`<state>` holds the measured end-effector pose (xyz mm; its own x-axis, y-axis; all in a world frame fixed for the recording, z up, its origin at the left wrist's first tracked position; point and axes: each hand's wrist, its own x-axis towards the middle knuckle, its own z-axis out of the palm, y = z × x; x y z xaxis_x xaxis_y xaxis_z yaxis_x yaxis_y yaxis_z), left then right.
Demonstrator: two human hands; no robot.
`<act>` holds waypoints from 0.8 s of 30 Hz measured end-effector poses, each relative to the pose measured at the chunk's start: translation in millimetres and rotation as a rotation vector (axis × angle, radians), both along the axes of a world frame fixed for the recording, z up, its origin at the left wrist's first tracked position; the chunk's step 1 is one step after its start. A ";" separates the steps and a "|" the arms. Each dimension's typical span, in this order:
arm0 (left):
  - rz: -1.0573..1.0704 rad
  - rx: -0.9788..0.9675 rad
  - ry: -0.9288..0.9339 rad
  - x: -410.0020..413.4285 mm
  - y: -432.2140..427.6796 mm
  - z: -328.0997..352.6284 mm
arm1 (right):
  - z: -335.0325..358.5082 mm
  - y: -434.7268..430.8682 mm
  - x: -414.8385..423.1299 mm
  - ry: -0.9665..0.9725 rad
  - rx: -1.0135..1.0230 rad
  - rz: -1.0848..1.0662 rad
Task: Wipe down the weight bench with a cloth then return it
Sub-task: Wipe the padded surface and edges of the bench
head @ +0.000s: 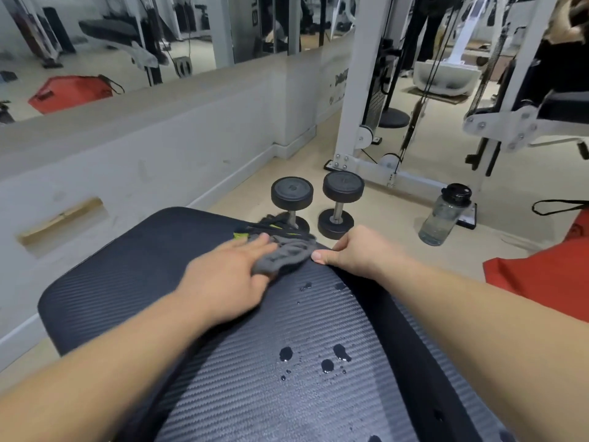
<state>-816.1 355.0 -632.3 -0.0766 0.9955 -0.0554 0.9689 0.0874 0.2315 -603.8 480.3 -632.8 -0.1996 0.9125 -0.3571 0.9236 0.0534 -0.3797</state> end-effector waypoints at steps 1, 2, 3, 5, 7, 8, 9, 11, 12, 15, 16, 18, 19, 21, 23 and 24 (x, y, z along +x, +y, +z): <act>0.045 -0.006 0.009 -9.5 3.6 -0.2 | -1.4 -5.2 7.3 0.029 0.036 -0.013; 0.096 -0.011 0.019 -15.6 7.0 -1.7 | -1.0 -10.0 14.9 0.077 0.067 -0.028; 0.134 -0.015 0.021 -16.8 9.2 -3.2 | 2.4 -14.3 23.4 0.135 0.087 -0.048; 0.165 -0.036 0.011 -10.0 11.3 -4.1 | 14.4 -21.2 46.3 0.186 0.063 -0.051; 0.184 -0.068 0.003 -0.5 9.7 -2.3 | 29.0 -30.3 68.6 0.094 -0.050 0.019; 0.193 -0.078 0.005 3.9 7.9 0.4 | 34.6 -35.5 77.5 0.012 -0.106 0.071; 0.196 -0.084 0.018 9.2 5.3 3.9 | 38.2 -40.5 84.2 -0.068 -0.142 0.125; 0.178 -0.085 0.057 25.8 -3.8 10.2 | 42.4 -50.9 92.7 -0.146 -0.159 0.196; 0.144 -0.081 0.083 34.9 -10.2 11.5 | 43.9 -56.2 95.1 -0.141 -0.160 0.202; 0.019 -0.061 0.136 46.3 -27.0 13.0 | 44.2 -64.2 99.5 -0.098 -0.191 0.142; 0.000 -0.057 0.130 43.1 -27.8 14.3 | 42.5 -64.3 99.8 -0.101 -0.198 0.130; 0.006 -0.073 0.115 36.8 -19.2 16.2 | 38.7 -62.4 99.8 -0.126 -0.203 0.114; 0.040 -0.087 0.114 38.3 -11.7 17.2 | 37.3 -60.8 99.4 -0.140 -0.209 0.103; 0.130 -0.119 0.149 56.5 -0.2 19.3 | 33.2 -56.9 96.5 -0.190 -0.207 0.079; 0.127 -0.125 0.161 89.5 1.3 21.5 | 28.1 -51.8 94.2 -0.248 -0.191 0.055; 0.061 -0.103 0.150 106.3 -2.9 19.6 | 25.0 -49.5 93.3 -0.260 -0.185 0.045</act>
<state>-709.8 352.1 -612.6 -0.1518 0.9784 -0.1403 0.9841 0.1629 0.0714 -510.5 430.8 -607.8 -0.1188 0.8195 -0.5606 0.9892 0.0486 -0.1386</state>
